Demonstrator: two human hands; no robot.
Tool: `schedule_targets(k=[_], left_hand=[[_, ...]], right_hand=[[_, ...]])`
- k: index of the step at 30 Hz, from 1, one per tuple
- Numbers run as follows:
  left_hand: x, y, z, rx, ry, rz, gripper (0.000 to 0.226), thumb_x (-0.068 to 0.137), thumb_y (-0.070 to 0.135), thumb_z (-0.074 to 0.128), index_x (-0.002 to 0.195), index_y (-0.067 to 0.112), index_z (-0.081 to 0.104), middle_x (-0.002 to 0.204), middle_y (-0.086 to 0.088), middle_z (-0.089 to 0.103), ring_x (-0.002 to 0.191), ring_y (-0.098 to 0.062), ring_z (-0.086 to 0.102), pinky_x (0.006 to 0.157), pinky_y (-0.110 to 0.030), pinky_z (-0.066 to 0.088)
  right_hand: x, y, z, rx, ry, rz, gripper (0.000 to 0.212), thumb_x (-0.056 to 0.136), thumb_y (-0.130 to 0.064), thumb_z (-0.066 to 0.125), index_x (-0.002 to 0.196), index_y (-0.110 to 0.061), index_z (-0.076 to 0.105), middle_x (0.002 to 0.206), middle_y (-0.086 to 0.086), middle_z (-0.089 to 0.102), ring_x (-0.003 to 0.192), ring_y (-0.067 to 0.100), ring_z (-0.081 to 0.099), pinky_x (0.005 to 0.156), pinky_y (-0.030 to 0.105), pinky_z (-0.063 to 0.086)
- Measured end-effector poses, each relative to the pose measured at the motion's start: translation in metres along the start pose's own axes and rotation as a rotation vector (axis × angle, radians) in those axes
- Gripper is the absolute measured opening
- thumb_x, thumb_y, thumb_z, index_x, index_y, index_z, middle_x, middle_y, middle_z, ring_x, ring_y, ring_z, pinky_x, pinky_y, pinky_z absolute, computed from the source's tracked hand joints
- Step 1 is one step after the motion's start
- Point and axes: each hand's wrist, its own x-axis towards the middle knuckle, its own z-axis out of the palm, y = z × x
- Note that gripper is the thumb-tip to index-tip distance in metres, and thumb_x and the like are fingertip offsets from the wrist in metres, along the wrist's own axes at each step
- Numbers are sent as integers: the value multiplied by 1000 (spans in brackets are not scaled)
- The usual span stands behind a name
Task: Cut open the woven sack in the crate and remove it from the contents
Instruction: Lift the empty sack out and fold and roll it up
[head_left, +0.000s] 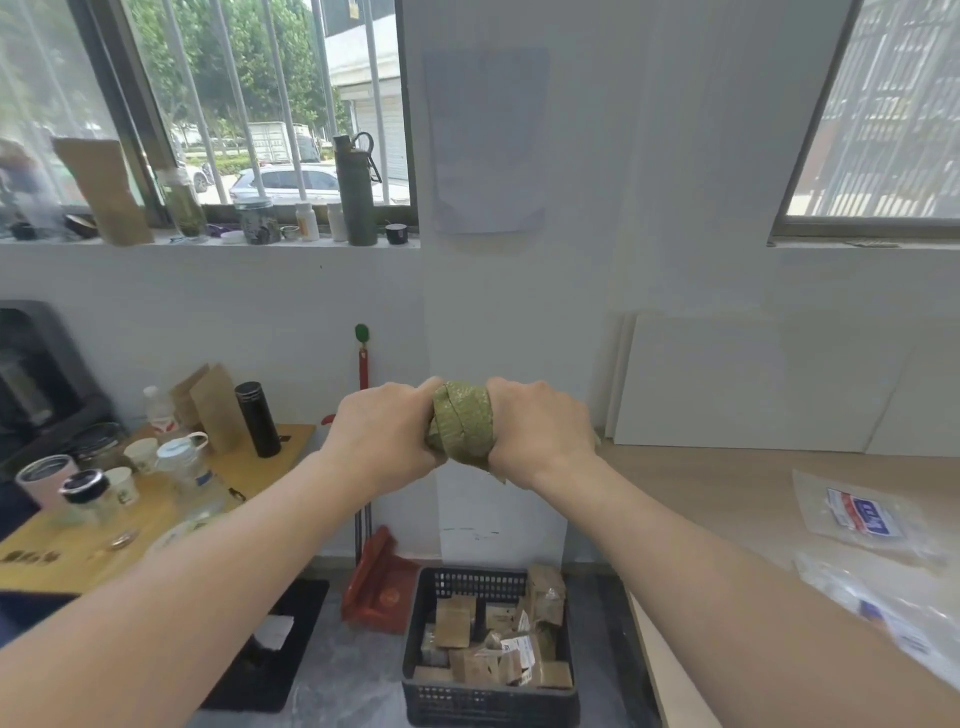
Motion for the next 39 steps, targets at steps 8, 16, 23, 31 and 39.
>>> schedule_targets(k=[8, 16, 23, 31, 39], left_hand=[[-62, -23, 13, 10, 74, 96, 41, 70, 46, 73, 98, 20, 58, 75, -1, 66, 70, -31, 64, 64, -36, 52], [-176, -29, 35, -199, -4, 54, 96, 81, 36, 69, 160, 10, 20, 163, -25, 22, 156, -42, 10, 126, -54, 12], [-253, -27, 65, -591, -134, -48, 82, 95, 36, 36, 164, 25, -5, 173, -13, -4, 157, -34, 11, 122, -52, 25], [-282, 19, 120, -1011, -237, -442, 65, 107, 27, 31, 166, 18, 5, 173, -8, 2, 159, -16, 1, 124, -30, 4], [-311, 77, 194, -976, -290, -605, 62, 108, 28, 32, 166, 22, 9, 172, -2, 8, 157, -12, 11, 115, -24, 10]], right_hand=[[-52, -48, 20, 13, -80, 131, 35, 70, -20, 72, 98, -26, 52, 81, 0, 59, 74, 30, 61, 63, 35, 44], [-145, -101, 72, 305, -215, 633, 30, 68, -25, 71, 98, -24, 70, 93, 4, 70, 84, 30, 68, 69, 31, 51], [-226, -113, 124, 664, -190, 941, 61, 57, -33, 84, 107, -19, 51, 95, 1, 64, 82, 23, 64, 70, 36, 56], [-284, -80, 187, 699, -214, 1133, 75, 43, -50, 83, 111, -27, 58, 116, 9, 50, 90, 22, 49, 93, 41, 53], [-319, -30, 260, 735, -265, 1153, 80, 47, -49, 95, 114, -15, 65, 109, 1, 70, 104, 23, 67, 85, 35, 56]])
